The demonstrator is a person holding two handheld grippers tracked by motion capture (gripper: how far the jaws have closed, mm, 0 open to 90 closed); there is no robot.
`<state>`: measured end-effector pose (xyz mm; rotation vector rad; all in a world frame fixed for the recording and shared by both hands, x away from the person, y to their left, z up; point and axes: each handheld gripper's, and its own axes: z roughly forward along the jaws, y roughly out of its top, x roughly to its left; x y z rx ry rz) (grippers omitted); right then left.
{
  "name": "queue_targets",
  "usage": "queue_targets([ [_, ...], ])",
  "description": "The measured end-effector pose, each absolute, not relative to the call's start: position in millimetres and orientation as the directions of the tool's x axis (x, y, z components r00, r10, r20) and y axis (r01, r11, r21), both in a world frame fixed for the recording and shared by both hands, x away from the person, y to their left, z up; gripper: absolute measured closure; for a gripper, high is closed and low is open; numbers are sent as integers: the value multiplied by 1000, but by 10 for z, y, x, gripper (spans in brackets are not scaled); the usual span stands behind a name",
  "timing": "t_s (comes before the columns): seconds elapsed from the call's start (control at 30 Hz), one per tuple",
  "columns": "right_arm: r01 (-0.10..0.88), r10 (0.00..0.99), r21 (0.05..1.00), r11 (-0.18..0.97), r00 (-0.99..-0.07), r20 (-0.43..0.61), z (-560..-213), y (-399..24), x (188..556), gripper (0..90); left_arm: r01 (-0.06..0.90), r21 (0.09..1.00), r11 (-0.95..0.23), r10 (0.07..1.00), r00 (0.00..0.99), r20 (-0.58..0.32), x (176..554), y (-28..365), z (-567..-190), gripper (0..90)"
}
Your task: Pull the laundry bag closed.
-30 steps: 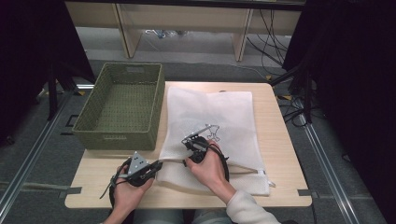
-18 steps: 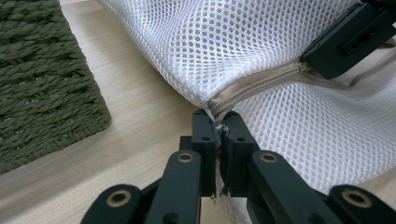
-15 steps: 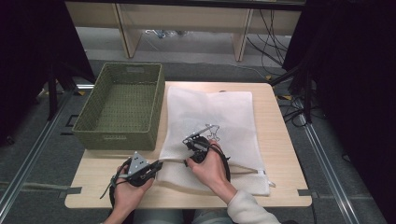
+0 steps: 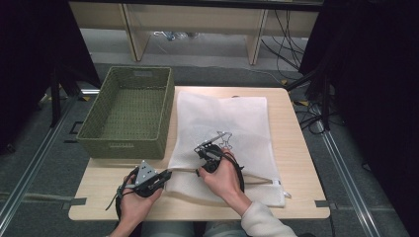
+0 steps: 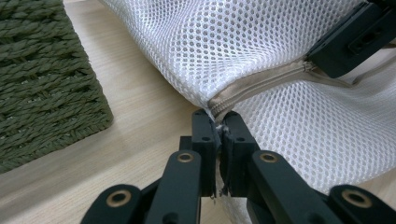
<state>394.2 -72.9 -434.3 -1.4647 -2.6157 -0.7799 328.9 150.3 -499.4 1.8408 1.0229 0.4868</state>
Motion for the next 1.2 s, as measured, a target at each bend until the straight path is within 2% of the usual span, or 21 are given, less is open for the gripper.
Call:
queue_targets([
  [0.2, 805, 792, 404, 435, -555, 253, -4343, -757, 3957, 884, 440, 874, -207, 814, 573, -96, 3290, 1504, -4994, 842],
  [0.23, 824, 806, 387, 413, -529, 266, -4333, -740, 3939, 884, 441, 873, -207, 814, 573, -96, 3290, 1507, -4993, 842],
  [0.3, 801, 790, 408, 438, -560, 250, -4349, -754, 3957, 884, 441, 873, -208, 814, 573, -96, 3290, 1506, -4993, 842],
  [0.4, 824, 813, 390, 411, -525, 253, -4337, -747, 3934, 884, 444, 873, -201, 818, 567, -100, 3287, 1502, -4997, 842],
  [0.5, 803, 792, 402, 441, -558, 246, -4351, -778, 3958, 884, 441, 872, -212, 817, 570, -90, 3288, 1506, -4996, 842],
  [0.67, 820, 809, 386, 424, -534, 246, -4345, -773, 3941, 884, 436, 872, -224, 815, 574, -77, 3294, 1521, -4993, 841],
  [0.83, 804, 791, 397, 443, -559, 249, -4347, -807, 3954, 883, 441, 871, -217, 818, 569, -84, 3294, 1520, -4997, 842],
  [1.2, 809, 803, 388, 442, -549, 231, -4342, -802, 3939, 884, 443, 871, -213, 824, 561, -83, 3297, 1524, -5005, 842],
])
